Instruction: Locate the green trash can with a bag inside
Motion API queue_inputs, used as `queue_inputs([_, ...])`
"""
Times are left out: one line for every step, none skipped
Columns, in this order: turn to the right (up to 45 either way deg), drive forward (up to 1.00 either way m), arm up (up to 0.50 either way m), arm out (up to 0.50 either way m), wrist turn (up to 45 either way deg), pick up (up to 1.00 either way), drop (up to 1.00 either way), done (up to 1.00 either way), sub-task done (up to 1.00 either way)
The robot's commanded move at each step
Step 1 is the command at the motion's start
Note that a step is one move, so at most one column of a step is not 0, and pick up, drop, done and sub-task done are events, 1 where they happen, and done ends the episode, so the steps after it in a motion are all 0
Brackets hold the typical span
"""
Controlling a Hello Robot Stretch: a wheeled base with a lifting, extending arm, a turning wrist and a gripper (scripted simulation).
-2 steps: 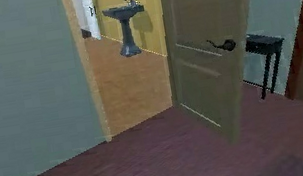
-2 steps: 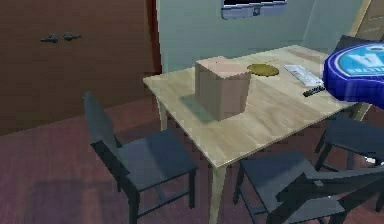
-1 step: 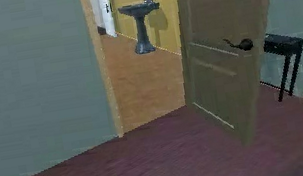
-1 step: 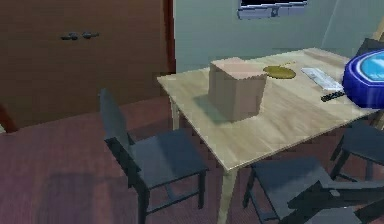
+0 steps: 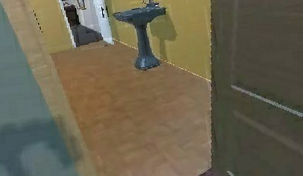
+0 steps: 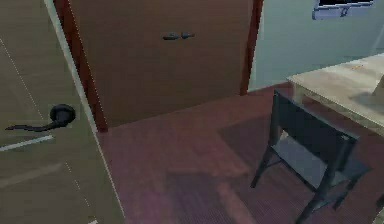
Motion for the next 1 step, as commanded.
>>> queue_inputs([0.0,0.9,0.0,0.0,0.0,0.0,0.0,0.0,0.0])
